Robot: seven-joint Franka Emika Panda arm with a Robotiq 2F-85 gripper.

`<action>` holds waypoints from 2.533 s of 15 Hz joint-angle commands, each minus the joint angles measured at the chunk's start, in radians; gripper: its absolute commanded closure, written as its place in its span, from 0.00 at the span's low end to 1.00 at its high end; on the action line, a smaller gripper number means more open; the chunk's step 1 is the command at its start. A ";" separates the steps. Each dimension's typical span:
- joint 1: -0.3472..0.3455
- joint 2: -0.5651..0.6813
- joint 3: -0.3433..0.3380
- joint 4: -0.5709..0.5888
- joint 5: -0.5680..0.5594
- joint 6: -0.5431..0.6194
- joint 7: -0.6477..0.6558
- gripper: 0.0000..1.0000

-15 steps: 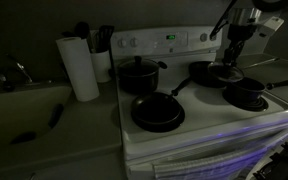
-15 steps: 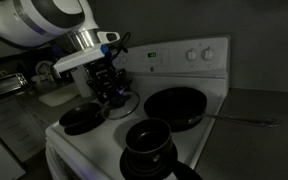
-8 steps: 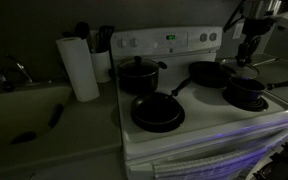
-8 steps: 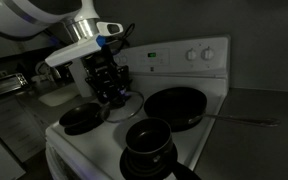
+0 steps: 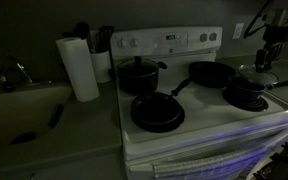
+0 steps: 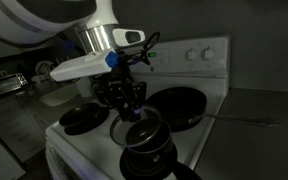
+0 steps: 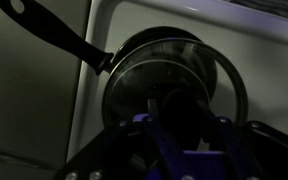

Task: Close the pot

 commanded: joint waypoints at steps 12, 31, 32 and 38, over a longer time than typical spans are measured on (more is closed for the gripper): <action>-0.019 0.074 -0.021 -0.068 0.012 0.228 -0.073 0.85; -0.008 0.176 -0.052 -0.041 0.087 0.283 -0.229 0.85; -0.008 0.187 -0.049 -0.036 0.086 0.289 -0.234 0.85; 0.001 0.182 -0.038 -0.034 0.084 0.250 -0.259 0.34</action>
